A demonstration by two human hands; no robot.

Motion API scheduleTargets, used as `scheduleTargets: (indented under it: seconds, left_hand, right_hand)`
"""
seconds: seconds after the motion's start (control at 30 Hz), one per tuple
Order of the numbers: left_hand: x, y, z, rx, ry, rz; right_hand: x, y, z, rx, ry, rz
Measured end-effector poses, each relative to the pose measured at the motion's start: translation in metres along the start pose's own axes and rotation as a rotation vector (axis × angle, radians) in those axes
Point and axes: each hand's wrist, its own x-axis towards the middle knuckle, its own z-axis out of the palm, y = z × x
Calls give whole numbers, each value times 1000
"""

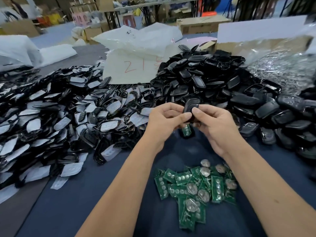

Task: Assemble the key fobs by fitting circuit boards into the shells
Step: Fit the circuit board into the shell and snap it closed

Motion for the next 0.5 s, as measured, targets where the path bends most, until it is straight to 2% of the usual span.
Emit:
scheduleTargets:
  seconds: [0.3,0.5]
  left_hand:
    - [2,-2,-1,-44,-22,-17]
    - [1,-2,1,-122,-94,-117]
  right_hand:
    - [5,1,-7,241,11,95]
    - [6,3,-6,300,98,105]
